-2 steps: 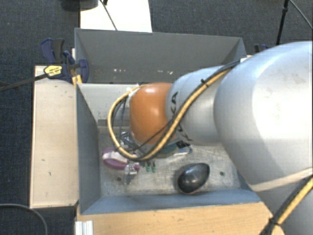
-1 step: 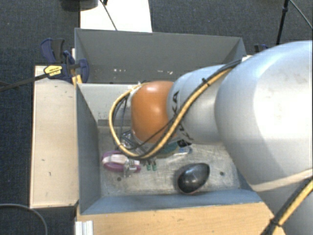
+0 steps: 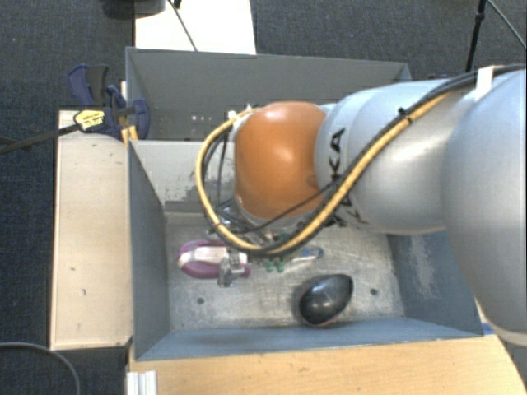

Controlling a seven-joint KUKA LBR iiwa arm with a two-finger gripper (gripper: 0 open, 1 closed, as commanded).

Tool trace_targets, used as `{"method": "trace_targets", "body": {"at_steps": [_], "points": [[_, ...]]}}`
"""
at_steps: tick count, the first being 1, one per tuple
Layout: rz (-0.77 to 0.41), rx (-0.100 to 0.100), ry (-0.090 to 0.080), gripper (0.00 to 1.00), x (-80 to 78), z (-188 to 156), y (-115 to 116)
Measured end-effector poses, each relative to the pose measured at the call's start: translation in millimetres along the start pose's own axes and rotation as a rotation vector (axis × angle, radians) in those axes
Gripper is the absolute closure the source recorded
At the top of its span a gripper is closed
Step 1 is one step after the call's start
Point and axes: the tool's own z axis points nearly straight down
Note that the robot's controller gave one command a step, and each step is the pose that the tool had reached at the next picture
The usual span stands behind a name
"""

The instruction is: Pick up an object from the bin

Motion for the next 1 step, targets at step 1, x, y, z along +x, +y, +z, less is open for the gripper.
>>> {"method": "trace_targets", "body": {"at_steps": [1], "points": [[-0.02, 0.0, 0.001, 1.0, -6.0, -52.6, 12.6]]}}
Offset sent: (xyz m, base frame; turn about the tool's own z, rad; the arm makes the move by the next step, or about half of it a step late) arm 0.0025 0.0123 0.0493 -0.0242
